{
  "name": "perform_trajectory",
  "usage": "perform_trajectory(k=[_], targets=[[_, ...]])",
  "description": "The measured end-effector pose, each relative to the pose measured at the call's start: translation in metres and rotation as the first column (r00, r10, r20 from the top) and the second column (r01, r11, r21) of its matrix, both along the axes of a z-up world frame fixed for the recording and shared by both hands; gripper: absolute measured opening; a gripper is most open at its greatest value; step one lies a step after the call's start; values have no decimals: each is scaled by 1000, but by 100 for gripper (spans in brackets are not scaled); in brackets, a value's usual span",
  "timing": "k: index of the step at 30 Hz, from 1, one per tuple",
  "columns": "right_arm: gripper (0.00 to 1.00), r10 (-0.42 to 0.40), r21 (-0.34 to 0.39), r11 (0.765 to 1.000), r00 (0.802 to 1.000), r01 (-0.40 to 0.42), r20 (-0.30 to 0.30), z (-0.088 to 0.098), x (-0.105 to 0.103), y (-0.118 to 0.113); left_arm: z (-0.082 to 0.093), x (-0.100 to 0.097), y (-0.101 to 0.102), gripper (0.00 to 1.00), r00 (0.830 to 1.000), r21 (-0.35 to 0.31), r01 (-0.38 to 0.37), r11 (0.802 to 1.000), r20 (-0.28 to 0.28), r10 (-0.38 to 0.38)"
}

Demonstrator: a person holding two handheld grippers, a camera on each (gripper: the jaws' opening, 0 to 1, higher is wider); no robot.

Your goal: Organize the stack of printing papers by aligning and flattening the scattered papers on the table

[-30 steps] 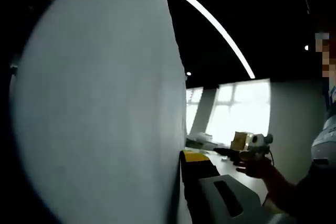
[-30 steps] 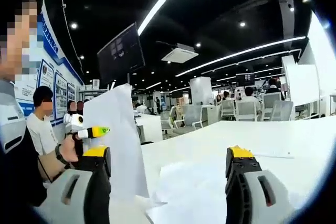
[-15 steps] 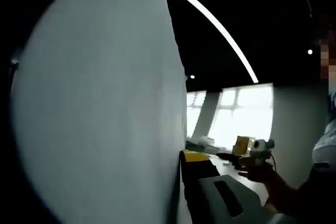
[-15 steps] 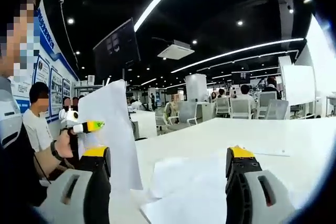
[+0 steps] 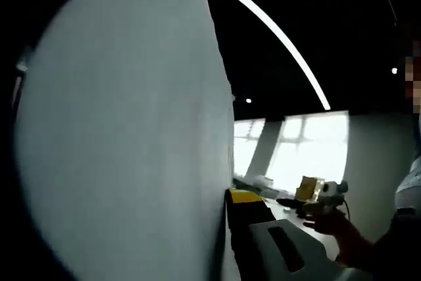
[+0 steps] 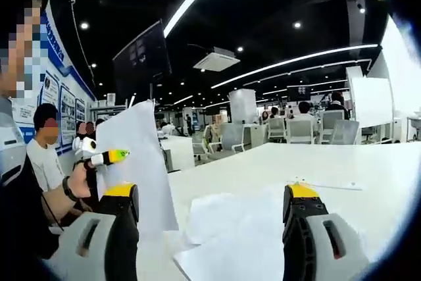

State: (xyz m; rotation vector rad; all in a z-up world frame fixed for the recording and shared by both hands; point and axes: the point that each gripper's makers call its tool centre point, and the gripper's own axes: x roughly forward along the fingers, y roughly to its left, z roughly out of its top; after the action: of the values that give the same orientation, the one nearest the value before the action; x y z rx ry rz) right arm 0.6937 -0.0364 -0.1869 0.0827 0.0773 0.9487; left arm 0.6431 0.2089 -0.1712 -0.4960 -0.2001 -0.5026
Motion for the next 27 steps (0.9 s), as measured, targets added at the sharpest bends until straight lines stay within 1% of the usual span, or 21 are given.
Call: perform_trajectory(k=[6,13,19,25,27], targets=[[86,-18,4,1000,1000,18,-7,-2,1,-4,-1,2,7,6,1000,-14,-21,1000,3,21],[86,-36,-20,999,999,36,-20,-14,4,-6,-4,3,9,6,999,-19,-43,999,12,43],[86,-61,-57,997,998,60,-13,-19,6,-11,-7,6,11,6,999,-30,-47,998,14,47],[87,-93,-32,995,995,92,-24,-22,10,-19,-8,9,13,6,998,-47,-55,997,11,56],[87,-110,-36,993,994,109,-26,-26,12,-22,-9,9,14,6,998,-55,-60,997,8,61]])
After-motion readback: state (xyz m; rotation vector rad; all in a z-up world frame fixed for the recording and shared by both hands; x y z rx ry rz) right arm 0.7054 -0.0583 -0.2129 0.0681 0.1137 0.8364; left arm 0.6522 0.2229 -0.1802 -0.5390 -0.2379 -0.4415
